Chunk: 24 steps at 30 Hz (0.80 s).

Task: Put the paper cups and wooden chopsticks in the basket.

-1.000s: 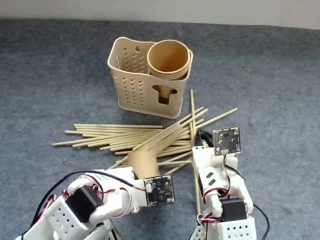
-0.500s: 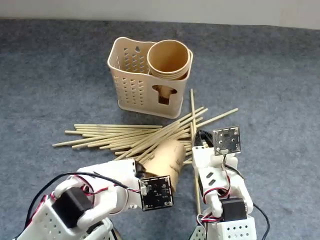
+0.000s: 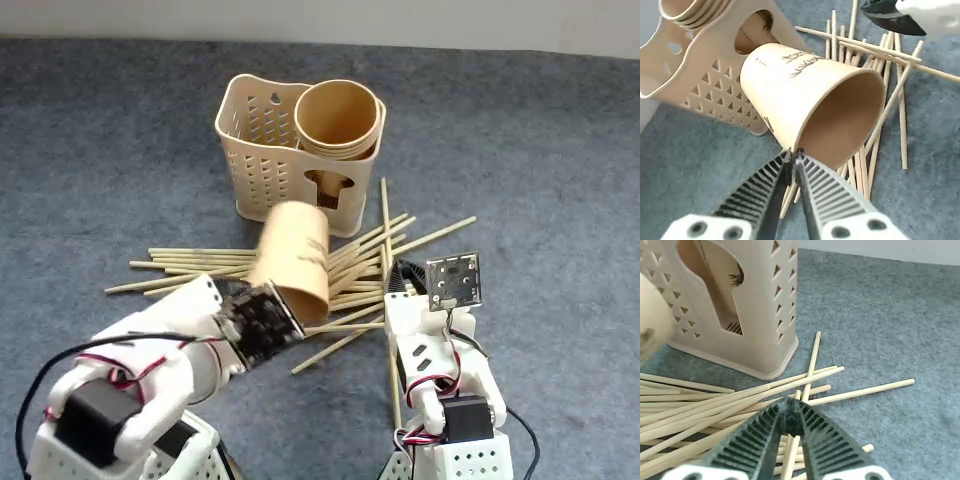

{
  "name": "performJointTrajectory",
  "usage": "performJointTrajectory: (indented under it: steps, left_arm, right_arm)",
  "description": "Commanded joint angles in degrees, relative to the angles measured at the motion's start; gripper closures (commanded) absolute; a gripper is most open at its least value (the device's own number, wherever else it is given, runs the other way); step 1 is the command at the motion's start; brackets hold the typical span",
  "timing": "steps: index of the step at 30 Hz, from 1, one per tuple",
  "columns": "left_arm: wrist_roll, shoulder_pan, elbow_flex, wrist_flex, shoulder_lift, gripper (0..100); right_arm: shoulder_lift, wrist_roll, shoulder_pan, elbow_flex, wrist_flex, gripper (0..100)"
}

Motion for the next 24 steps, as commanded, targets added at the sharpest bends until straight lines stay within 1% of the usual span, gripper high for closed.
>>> performJointTrajectory:
  steps: [1, 5, 10, 18, 24]
  left_arm:
    - [5.0, -0.9, -6.8, -0.5, 0.7, 99]
    - [7.9, -0.9, -12.2, -0.5, 2.5, 99]
    - [11.9, -0.8, -19.3, -0.6, 12.8, 99]
    - [21.5, -0.8, -39.3, -0.5, 27.8, 99]
    - [27.9, -1.1, -52.4, -0.5, 41.1, 99]
  right_arm:
    - [-0.7, 0.6, 0.7, -0.6, -1.3, 99.1]
    - [-0.7, 0.6, 0.7, -0.5, -1.3, 99.1]
    - [-0.7, 0.6, 0.7, -0.5, -1.3, 99.1]
    - [-0.7, 0.6, 2.5, -0.5, -1.3, 99.2]
    - [-0.7, 0.6, 2.3, -0.5, -1.3, 99.2]
